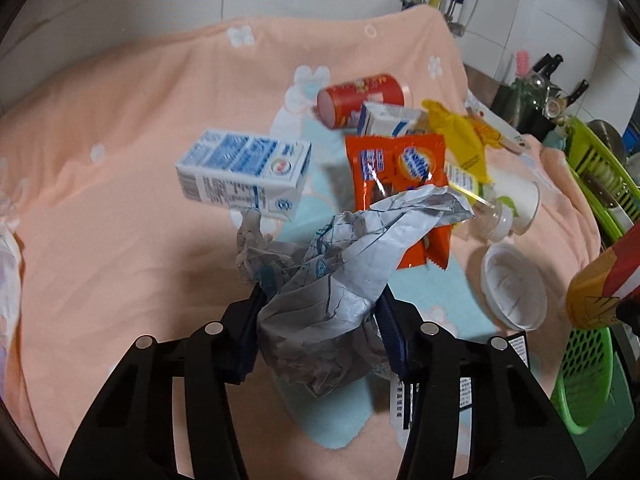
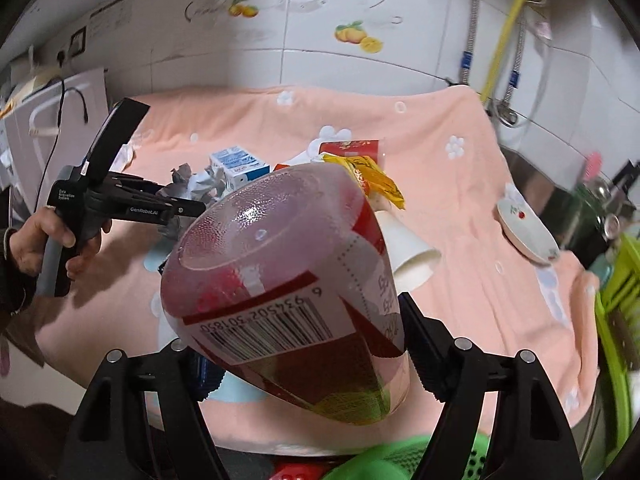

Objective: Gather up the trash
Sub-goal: 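Grasp and lift the bottle with the right tool while the left tool grasps the crumpled paper, then carry both items over the green basket and open both tools to drop them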

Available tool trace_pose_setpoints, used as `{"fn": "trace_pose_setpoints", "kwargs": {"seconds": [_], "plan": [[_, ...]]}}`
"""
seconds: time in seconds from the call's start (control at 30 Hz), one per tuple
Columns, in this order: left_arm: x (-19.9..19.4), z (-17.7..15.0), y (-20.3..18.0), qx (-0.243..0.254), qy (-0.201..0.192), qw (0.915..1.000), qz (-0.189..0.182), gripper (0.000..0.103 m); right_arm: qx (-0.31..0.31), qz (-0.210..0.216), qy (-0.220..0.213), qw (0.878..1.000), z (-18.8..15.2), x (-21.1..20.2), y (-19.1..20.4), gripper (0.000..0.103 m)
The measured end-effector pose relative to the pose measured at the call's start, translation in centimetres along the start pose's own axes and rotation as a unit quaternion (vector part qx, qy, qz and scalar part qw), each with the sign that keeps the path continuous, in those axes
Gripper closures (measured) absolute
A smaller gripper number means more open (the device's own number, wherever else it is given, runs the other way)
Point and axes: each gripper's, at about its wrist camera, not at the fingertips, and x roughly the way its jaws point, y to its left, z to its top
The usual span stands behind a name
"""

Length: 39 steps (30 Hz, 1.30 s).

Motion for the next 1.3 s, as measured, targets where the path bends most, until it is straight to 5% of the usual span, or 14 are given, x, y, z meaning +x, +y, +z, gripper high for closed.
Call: {"fn": "trace_pose_setpoints", "kwargs": {"seconds": [0.27,0.47,0.73,0.97,1.3], "plan": [[-5.1,1.6,0.8,-0.008,-0.059,0.9982,0.001,0.054,0.044,-0.020,-0.033,0.998,-1.0,-3.6,0.3,0.030],[-7.9,2.6,-0.5,0.013,-0.107,0.9933,0.041,0.054,0.055,-0.030,-0.043,0.997,-2.0,-5.3,0.8,0.031],[-10.7,4.2,-1.2,0.003,-0.134,0.9909,0.012,0.054,0.066,-0.043,-0.054,0.995,-3.0,-7.2,0.0,0.031],[-11.6,4.7,-2.8,0.009,-0.137,0.9904,-0.008,0.054,0.074,-0.053,-0.056,0.994,-3.9,-8.2,-0.7,0.031],[-9.0,1.7,-10.7,0.058,-0.075,0.9890,-0.114,0.054,0.105,-0.090,-0.060,0.989,-6.2,-10.9,-2.7,0.032]]}}
